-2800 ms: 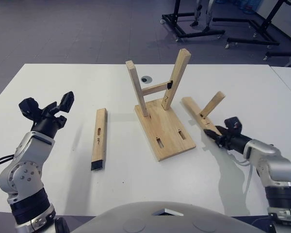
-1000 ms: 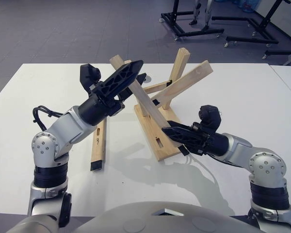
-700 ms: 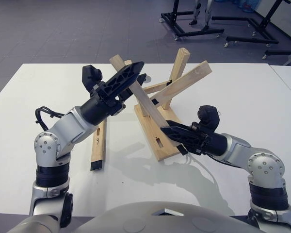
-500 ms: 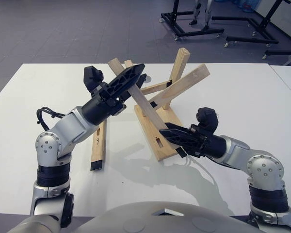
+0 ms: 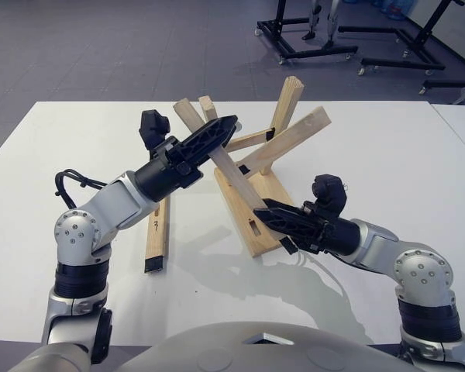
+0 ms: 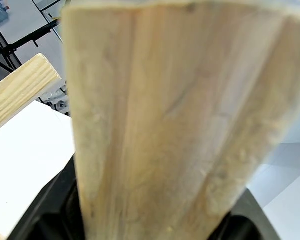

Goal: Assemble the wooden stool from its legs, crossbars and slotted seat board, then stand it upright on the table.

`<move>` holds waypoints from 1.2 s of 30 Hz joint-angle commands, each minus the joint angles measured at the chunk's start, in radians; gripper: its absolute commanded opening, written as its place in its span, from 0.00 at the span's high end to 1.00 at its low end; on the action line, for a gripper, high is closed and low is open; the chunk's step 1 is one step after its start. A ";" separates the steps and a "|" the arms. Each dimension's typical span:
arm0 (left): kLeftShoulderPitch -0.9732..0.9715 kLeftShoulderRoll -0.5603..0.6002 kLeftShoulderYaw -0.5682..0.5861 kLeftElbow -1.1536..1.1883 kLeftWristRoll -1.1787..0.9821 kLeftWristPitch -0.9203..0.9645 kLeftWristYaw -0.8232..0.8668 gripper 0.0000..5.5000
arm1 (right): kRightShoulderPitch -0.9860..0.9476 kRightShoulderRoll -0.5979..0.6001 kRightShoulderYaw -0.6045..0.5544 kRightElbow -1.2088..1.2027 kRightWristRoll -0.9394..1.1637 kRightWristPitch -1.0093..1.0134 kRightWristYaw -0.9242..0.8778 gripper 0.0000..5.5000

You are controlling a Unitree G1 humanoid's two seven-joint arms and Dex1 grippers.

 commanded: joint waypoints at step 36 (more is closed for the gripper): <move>0.007 -0.018 -0.254 -0.107 1.116 -0.217 -0.450 0.63 | -0.025 -0.221 -0.184 0.279 -0.320 -0.064 0.208 0.02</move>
